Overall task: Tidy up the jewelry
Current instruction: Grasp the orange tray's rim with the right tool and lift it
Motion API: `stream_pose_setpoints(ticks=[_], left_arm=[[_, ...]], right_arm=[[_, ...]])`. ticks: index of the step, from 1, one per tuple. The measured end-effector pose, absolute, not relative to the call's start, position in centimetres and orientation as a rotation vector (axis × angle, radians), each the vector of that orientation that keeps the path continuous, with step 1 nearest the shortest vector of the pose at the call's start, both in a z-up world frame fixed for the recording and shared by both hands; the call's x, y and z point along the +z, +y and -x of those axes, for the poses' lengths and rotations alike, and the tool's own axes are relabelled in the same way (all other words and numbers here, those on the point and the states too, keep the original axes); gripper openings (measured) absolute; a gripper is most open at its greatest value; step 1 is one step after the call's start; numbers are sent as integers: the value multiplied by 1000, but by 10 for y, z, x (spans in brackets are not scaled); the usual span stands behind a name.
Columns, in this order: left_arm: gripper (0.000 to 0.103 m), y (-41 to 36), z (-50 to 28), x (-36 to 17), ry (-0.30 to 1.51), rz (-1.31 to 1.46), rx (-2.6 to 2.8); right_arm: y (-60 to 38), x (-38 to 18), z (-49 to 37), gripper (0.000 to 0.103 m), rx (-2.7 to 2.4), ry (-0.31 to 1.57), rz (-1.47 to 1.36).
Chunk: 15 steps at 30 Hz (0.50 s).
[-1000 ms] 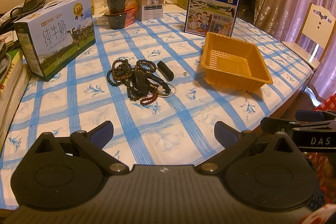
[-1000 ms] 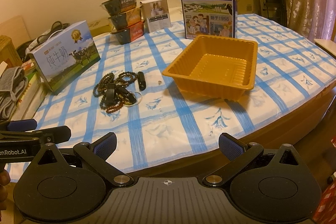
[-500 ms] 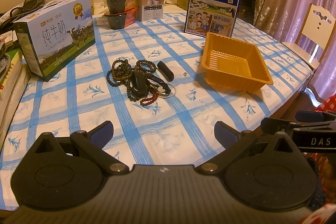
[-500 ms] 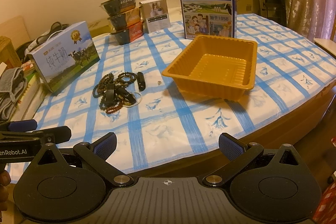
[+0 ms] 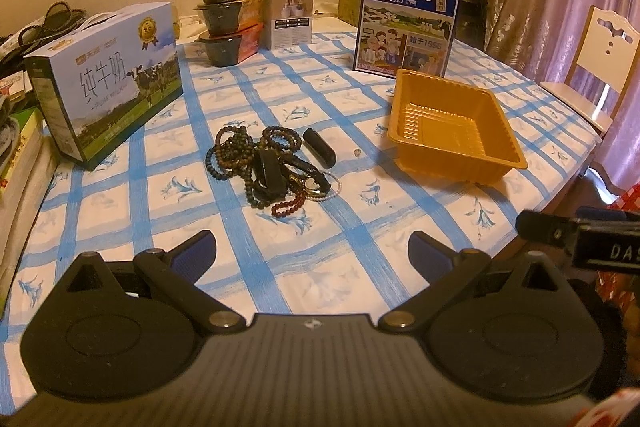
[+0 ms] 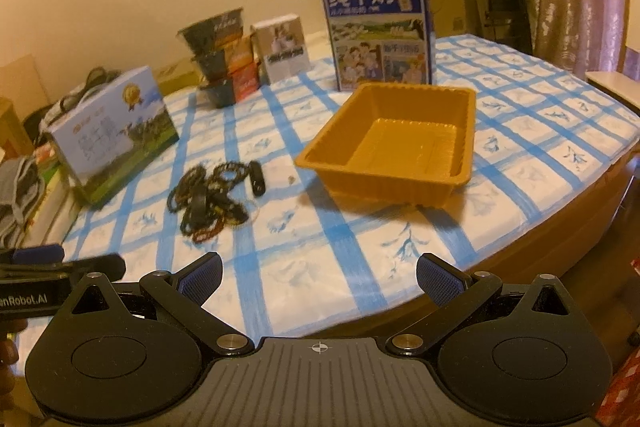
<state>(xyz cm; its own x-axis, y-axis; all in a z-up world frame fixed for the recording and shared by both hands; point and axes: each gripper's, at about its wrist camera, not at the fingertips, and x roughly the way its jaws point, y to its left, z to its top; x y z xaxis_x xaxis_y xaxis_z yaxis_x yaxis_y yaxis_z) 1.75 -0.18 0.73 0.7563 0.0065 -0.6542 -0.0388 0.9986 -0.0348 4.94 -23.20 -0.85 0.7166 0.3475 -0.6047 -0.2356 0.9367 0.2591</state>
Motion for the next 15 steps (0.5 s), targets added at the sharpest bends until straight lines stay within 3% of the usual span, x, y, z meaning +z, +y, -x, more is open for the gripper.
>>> stream_pose_setpoints(ticks=[6,10,15], left_arm=[[102,0,-33,-2,702,38,21],[101,1,-47,-12,685,23,33],[101,3,-70,-24,675,15,47]], right_arm=[[-242,-16,-61,103,277,638,-193],[-252,-25,-75,92,229,600,-222],[-264,-43,-97,88,145,560,-285]])
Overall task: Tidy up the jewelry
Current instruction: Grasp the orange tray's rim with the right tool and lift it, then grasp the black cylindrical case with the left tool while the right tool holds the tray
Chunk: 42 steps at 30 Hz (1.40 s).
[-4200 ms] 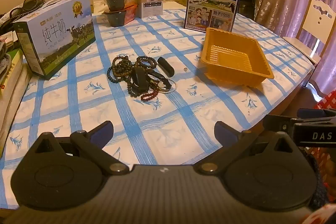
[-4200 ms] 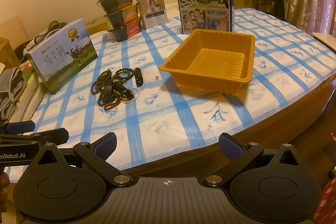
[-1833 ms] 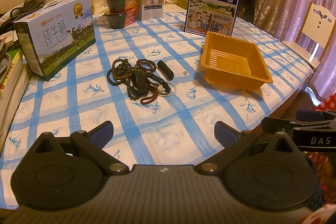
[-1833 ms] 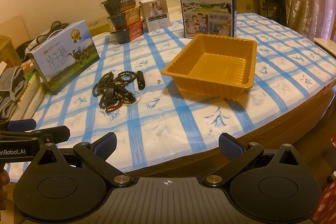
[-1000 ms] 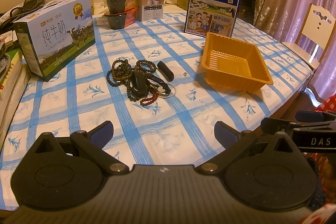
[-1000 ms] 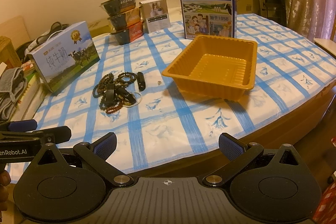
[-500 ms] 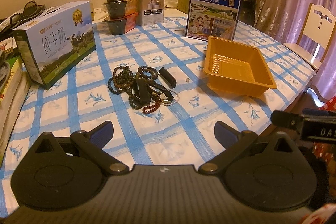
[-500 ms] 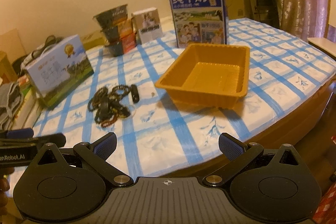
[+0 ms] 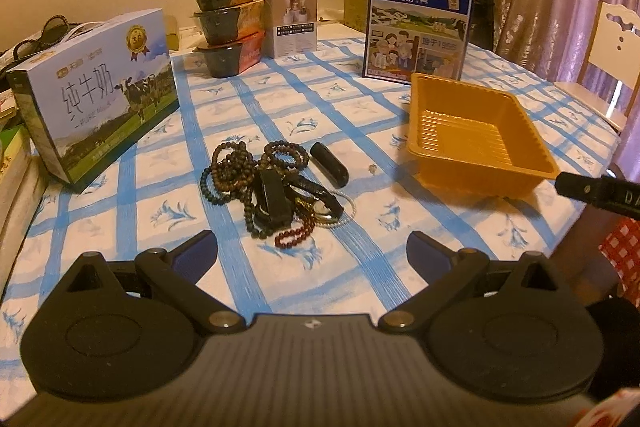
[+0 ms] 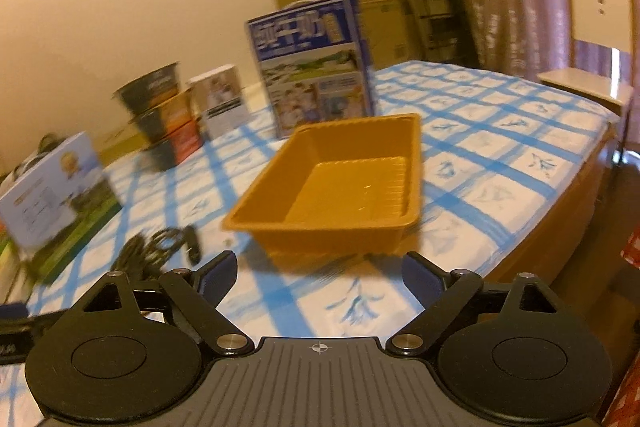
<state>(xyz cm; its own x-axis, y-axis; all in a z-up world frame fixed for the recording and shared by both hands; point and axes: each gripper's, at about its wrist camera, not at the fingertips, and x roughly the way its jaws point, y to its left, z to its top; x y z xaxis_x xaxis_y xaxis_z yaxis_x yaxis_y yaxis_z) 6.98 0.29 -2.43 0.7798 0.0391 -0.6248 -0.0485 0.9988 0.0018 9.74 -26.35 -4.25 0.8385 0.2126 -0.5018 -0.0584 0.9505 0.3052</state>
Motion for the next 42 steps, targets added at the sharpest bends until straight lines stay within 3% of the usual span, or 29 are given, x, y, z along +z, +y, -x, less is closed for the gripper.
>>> stream_pose_setpoints(ticks=[15,20,27,29,32,42], left_arm=[[96,4,-135,-61,698,-8,55],[96,3,-148,-68,707,-12,52],[96,-2,-163,-75,707,-22,38],[95,-4,-167,-76,705,-27,31],[95,-8,-171,-76,695,-40,25],[91,-17,-185,-80,684,-72,8]], right_arm=[[-289,-99,-179,65,-202,420,-462],[-288,-115,-200,47,-242,412,-456],[-290,-132,-214,34,-241,408,-481],[-289,-132,-217,21,-230,403,-472],[-287,-131,-219,9,-214,399,-441],[-299,-119,-222,4,-171,425,-352]])
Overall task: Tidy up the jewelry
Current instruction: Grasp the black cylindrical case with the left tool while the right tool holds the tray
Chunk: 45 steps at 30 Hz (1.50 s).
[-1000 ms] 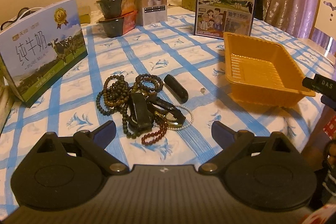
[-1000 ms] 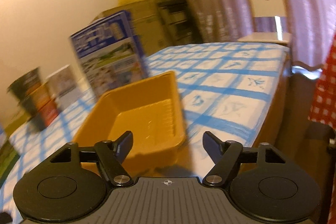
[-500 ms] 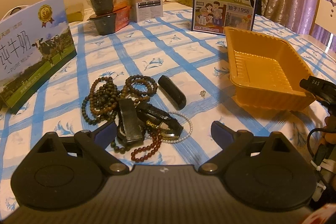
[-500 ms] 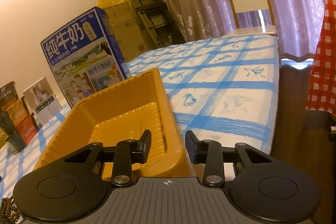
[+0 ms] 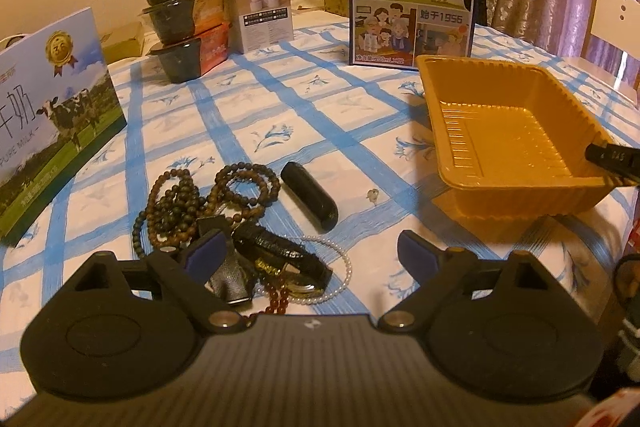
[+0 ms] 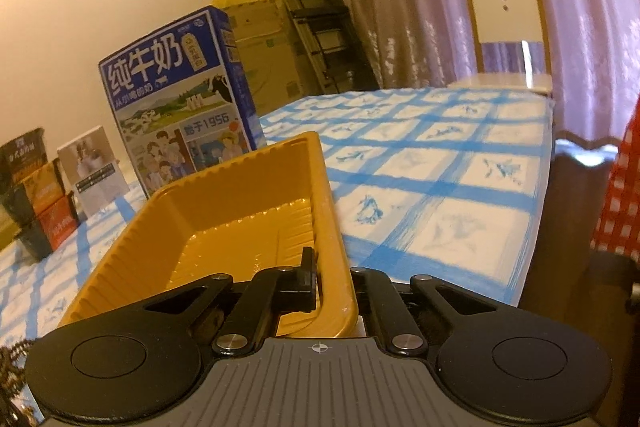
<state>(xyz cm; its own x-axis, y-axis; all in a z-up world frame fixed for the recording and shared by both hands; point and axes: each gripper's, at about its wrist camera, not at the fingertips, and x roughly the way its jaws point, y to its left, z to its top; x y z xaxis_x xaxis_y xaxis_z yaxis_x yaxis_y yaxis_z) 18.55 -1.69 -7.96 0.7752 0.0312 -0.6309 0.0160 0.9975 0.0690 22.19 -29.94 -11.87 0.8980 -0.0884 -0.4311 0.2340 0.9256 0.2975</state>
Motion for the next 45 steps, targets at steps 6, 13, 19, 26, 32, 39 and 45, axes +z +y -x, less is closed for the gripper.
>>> stream_pose_setpoints(ticks=[6,13,19,26,32,39,45], left_arm=[[86,-23,-193,-82,667,-98,-7],[82,-25,-214,-84,636,-96,0],[65,-28,-243,-98,661,-92,14],[51,-24,-266,-113,693,-98,30],[42,-15,-282,-123,732,-55,30],[25,-10,-290,-126,740,-32,4],[20,-13,-290,-122,739,-45,-14]], right_arm=[[-304,-101,-220,4,-141,397,-232],[-306,-84,-218,5,-117,353,-147],[-309,-86,-222,5,-115,361,-171],[-315,-90,-229,5,-105,370,-201],[-320,-93,-234,5,-81,375,-209],[-323,-95,-238,5,-64,371,-206],[-324,-96,-237,5,-60,373,-211]])
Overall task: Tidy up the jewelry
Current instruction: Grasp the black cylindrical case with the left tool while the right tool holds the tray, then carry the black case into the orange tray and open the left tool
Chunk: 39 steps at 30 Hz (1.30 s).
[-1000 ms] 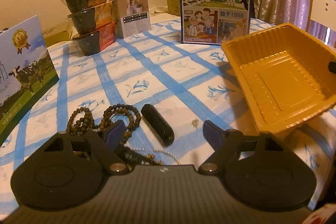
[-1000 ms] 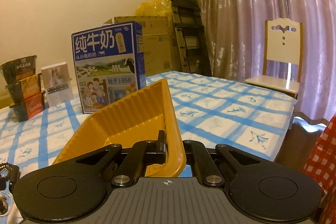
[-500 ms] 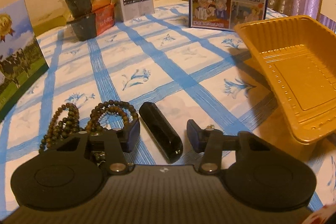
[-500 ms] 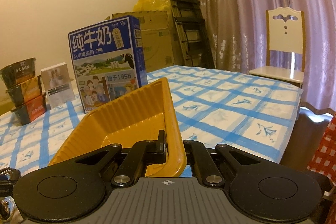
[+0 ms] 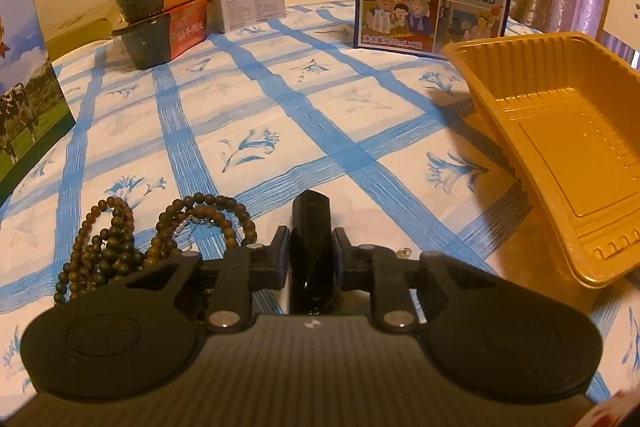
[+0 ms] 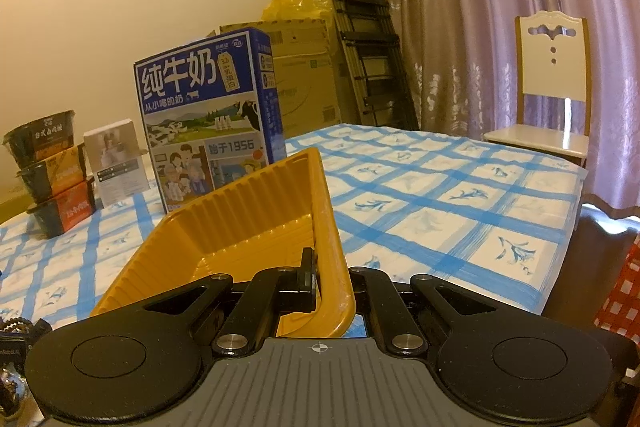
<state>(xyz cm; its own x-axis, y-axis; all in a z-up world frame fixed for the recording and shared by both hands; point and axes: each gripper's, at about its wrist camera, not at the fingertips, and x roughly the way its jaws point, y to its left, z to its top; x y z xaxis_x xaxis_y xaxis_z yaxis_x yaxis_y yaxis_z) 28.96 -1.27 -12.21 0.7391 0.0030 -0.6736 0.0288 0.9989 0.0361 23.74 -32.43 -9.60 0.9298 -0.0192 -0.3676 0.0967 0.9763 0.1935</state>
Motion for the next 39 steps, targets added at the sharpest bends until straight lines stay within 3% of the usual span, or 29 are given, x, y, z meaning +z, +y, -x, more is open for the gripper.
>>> stream_pose_setpoints(ticks=[16,24,33,39], left_arm=[[20,-85,-279,-60,664,9,-253],[20,-133,-285,-72,715,-17,-349],[19,-135,-284,-83,733,-4,-373],[32,-116,-269,-61,658,13,-354]], right_arm=[[-320,-90,-234,5,-57,366,-179],[-324,-91,-233,5,-59,369,-179],[-329,-90,-229,5,-71,364,-168],[-332,-91,-227,5,-78,371,-175]])
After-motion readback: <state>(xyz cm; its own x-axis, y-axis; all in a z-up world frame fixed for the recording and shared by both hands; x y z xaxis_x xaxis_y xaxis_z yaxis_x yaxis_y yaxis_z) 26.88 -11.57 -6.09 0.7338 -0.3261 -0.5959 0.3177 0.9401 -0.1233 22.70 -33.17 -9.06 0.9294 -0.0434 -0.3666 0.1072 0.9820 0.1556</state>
